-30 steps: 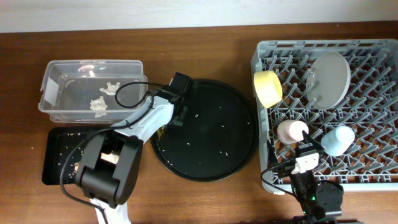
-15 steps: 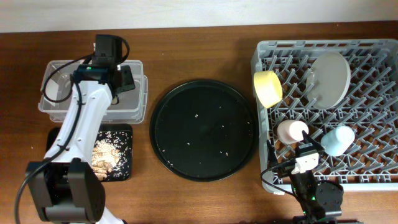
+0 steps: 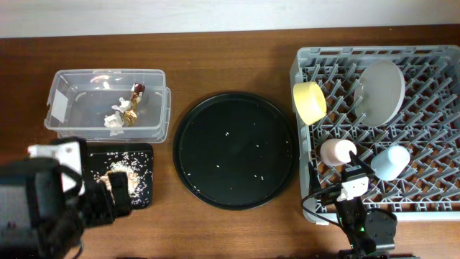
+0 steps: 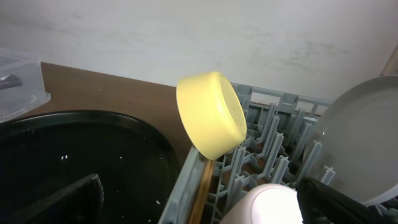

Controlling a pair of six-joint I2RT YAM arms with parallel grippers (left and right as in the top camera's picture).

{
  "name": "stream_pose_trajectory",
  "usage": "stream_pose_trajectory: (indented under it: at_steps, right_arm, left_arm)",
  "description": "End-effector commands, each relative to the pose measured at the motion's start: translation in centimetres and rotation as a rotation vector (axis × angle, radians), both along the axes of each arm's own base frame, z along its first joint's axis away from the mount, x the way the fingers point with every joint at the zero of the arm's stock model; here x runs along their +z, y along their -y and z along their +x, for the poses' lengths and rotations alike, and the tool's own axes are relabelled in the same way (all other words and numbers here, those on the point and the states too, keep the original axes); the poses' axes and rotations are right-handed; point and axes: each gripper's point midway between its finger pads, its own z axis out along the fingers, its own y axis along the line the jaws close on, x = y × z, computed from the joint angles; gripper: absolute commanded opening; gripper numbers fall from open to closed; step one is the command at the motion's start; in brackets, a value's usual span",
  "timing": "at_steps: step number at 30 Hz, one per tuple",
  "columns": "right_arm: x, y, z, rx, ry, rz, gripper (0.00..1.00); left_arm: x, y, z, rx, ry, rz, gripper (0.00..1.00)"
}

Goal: Sort waste into correct bins and load items into the dishwasher rack

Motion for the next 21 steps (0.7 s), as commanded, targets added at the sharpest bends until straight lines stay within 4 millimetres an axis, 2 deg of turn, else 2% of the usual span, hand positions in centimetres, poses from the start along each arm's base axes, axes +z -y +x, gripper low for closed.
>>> stream_pose_trajectory:
  at_steps: [1, 3, 4, 5, 6, 7, 8, 10, 13, 15, 21]
  right_arm:
    - [-0.3, 0.2, 0.0, -0.009, -0.002, -0.004, 0.98]
    - [-0.3, 0.2, 0.0, -0.009, -0.002, -0.004, 0.98]
    - [-0.3, 0.2, 0.0, -0.009, -0.002, -0.004, 0.98]
    - [-0.3, 0.2, 0.0, -0.009, -0.002, -0.004, 0.98]
    - [-0.3, 0.2, 0.0, -0.009, -0.002, -0.004, 0.98]
    - [-0.3, 0.2, 0.0, -0.009, -0.002, -0.004, 0.98]
    - [-0.3, 0.2, 0.0, -0.009, -0.002, -0.004, 0.99]
    - [-0.3, 0.2, 0.0, -0.009, -0.002, -0.004, 0.98]
    - [-0.3, 0.2, 0.0, -0.009, -0.002, -0.004, 0.98]
    - [-0.3, 0.2, 0.0, -0.008, -0.002, -0.004, 0.98]
    - [-0.3, 0.2, 0.0, -0.008, -0.002, -0.004, 0.98]
  left_arm:
    - [-0.3, 0.2, -1.6, -0.028, -0.012, -0.001, 0.99]
    - [0.1, 0.8, -2.3, -0.075, 0.018, 0.002, 0.99]
    - [1.2, 1.1, -1.9, -0.105, 0.095, 0.01, 0.99]
    - [2.5, 1.0, -0.6, -0.094, 0.184, 0.024, 1.0]
    - [4.4, 1.0, 1.6, -0.105, 0.331, 0.053, 0.99]
    - [4.5, 1.1, 2.5, -0.119, 0.39, 0.066, 1.0]
    - [3.4, 1.4, 3.6, -0.12, 0.454, 0.062, 0.99]
    - [-0.5, 1.9, 5.2, -0.127, 0.558, 0.041, 0.99]
    - [-8.6, 2.5, 6.1, -0.146, 0.685, 0.003, 1.0]
    - [-11.1, 2.7, 6.6, -0.15, 0.749, -0.005, 0.99]
    - [-16.0, 2.8, 7.1, -0.145, 0.866, -0.012, 0.99]
